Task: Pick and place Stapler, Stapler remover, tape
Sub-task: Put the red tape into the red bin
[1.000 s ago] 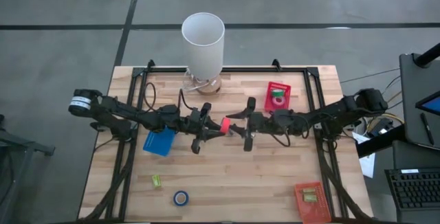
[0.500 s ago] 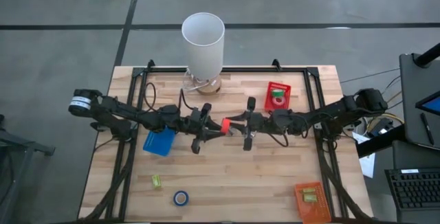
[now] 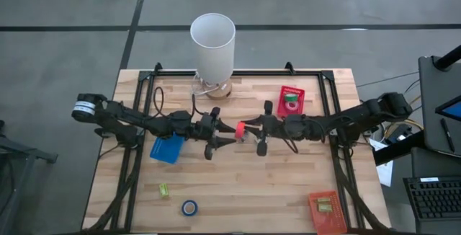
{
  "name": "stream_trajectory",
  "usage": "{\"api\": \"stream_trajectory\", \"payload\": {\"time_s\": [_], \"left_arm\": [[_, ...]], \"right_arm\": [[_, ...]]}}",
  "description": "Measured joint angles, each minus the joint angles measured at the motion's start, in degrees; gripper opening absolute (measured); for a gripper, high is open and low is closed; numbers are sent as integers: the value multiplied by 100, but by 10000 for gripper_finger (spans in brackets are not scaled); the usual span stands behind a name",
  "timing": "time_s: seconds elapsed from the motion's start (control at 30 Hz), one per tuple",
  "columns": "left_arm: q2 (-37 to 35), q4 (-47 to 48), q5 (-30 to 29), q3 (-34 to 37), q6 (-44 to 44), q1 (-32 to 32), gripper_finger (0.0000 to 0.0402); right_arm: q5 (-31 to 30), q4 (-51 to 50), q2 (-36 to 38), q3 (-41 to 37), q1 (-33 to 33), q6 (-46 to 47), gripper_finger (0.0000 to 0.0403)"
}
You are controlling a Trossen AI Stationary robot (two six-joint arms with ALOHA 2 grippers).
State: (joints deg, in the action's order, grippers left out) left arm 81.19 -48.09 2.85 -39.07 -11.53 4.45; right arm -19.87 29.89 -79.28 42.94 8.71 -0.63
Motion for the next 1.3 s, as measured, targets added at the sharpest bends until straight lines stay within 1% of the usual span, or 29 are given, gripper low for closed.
{"api": "stream_trajectory", "payload": {"time_s": [0.23,0.3,0.43,0.57,0.67,0.73,0.8,0.87,1.1,1.17,1.3], "left_arm": [[0,19,-48,0,94,-2,174],[0,24,-48,0,90,-2,174],[0,279,-55,0,-55,4,174],[0,567,-54,0,-273,11,174],[0,876,-48,0,-507,15,174],[0,987,21,0,-610,30,174],[0,1093,94,0,-708,69,174],[0,1121,99,0,-728,112,174],[0,1158,99,0,-749,195,174],[0,1237,130,0,-830,205,175],[-23,1405,407,0,-1054,210,175]], "right_arm": [[-135,-958,477,0,0,418,39],[-266,-1297,652,0,2,630,39],[-999,-2753,1151,83,-24,1179,39],[-1811,-4334,1656,179,-150,2041,40],[-2169,-5365,1919,181,-374,2728,40],[-2209,-6028,2009,179,-594,3236,40],[-2191,-6489,1995,177,-824,3597,40],[-2186,-6886,1882,173,-1051,3762,40],[-2162,-7269,1140,170,-1549,3911,40],[-2051,-7421,953,170,-1676,3980,40],[-1964,-7570,564,169,-1839,4056,40]]}}
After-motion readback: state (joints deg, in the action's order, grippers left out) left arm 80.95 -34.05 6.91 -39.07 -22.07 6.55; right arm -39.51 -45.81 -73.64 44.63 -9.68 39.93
